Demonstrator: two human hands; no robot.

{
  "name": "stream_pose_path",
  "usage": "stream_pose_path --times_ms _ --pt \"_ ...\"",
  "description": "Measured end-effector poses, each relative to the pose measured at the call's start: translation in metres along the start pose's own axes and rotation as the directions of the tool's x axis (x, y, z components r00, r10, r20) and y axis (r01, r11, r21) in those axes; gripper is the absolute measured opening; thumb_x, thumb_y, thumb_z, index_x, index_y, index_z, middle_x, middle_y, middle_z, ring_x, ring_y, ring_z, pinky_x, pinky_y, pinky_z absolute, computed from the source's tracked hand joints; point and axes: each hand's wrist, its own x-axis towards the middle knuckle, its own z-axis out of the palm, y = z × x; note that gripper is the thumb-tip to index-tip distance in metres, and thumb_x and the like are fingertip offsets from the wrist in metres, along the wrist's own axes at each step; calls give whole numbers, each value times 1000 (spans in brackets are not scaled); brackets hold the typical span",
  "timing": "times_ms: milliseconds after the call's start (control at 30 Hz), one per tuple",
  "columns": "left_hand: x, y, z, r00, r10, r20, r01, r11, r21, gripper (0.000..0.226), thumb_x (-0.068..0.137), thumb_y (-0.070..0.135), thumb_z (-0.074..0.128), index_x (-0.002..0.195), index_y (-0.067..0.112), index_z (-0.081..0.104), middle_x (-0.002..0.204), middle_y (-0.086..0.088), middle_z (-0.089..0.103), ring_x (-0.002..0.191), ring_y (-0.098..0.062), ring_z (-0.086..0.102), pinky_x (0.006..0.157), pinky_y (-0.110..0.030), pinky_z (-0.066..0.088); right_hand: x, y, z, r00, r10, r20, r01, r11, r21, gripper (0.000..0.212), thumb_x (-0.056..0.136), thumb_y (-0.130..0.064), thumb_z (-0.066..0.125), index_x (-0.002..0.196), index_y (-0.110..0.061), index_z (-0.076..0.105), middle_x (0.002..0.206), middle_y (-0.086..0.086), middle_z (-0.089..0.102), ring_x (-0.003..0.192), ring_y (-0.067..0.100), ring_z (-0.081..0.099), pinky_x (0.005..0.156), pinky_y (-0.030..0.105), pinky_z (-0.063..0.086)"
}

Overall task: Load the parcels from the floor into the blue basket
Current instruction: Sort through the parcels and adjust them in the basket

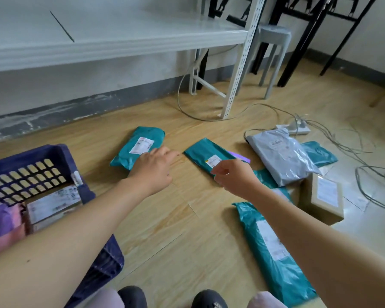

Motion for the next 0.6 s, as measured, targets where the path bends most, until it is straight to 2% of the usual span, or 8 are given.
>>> stream_pose_path --times_ms 100,200,300,400,500,600 --pt "20 -13 25 993 -68 98 66 998 24 70 85 25 58 146 26 23 144 -2 31 131 -24 36 102 -36 34 26 10 17 999 26 41 -26 1000 16 24 82 -6 54 96 -16 71 85 -1 62 79 17 57 81 31 52" --pt "53 -26 56 976 -129 176 125 992 33 74 84 28 60 146 27 21 145 -4 29 131 -27 36 102 -39 34 69 23 43 994 68 82 -74 994 75 23 82 -5 55 98 -12 70 86 2 64 80 19 61 84 36 55" --pt "95 -44 92 964 -183 191 184 983 9 70 84 27 60 145 25 25 144 -5 30 130 -27 37 101 -38 35 120 38 79 978 149 143 -175 964 198 20 83 -3 55 93 -13 69 73 4 62 67 19 61 78 37 57" --pt "122 -65 126 949 -239 205 253 967 -43 65 84 24 61 142 21 33 141 -7 35 126 -29 40 101 -39 38 160 47 112 948 231 217 -297 886 357 18 84 -1 52 89 -12 65 78 6 62 65 19 61 73 35 58" --pt "136 -84 151 927 -288 239 321 940 -113 53 86 19 59 136 20 42 138 -8 40 124 -30 43 101 -39 39 190 46 141 907 292 304 -408 793 453 23 87 1 49 101 -6 66 87 8 62 60 16 61 68 32 57" --pt "152 -101 166 904 -338 263 390 903 -182 52 86 10 53 136 21 44 137 -8 42 126 -27 43 102 -35 38 218 40 164 864 320 390 -487 731 478 31 88 4 48 115 -3 61 93 8 58 55 16 60 57 26 55"
